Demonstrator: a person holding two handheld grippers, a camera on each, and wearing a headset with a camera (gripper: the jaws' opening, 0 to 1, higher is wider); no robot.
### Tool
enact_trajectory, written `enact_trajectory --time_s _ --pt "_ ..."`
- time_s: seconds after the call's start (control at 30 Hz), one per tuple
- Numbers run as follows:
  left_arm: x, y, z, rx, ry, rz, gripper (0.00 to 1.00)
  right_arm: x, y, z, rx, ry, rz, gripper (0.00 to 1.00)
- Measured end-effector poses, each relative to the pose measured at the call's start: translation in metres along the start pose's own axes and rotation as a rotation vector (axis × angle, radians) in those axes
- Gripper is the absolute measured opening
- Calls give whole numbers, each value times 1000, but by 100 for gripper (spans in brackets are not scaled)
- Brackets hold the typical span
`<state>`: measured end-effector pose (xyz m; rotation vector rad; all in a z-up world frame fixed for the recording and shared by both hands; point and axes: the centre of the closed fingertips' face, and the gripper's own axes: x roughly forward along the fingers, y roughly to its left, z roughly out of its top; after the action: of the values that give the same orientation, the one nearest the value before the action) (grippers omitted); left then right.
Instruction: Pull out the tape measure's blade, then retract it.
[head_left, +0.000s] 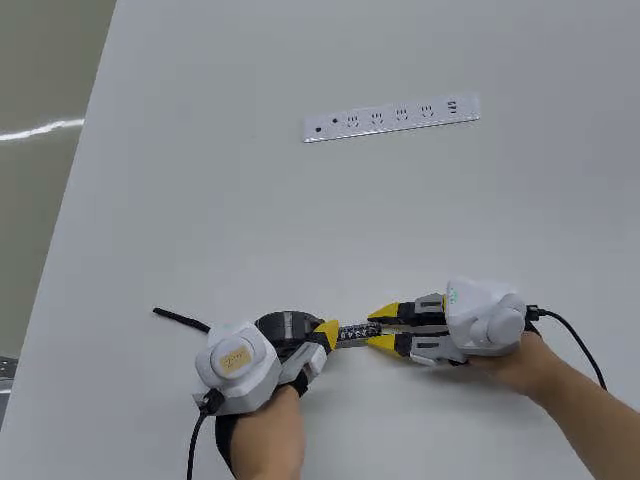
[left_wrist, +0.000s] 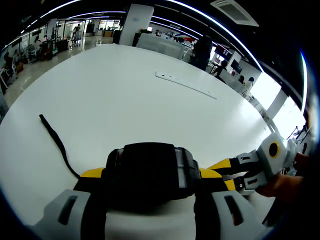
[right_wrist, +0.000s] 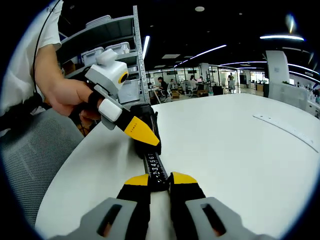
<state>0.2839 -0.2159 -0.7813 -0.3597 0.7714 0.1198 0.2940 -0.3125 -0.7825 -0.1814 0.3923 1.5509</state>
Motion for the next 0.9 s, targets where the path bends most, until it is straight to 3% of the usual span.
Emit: enact_trajectory --time_s 0.9 --pt "-1 0 0 -10 0 -4 68 19 4 8 -11 4 14 12"
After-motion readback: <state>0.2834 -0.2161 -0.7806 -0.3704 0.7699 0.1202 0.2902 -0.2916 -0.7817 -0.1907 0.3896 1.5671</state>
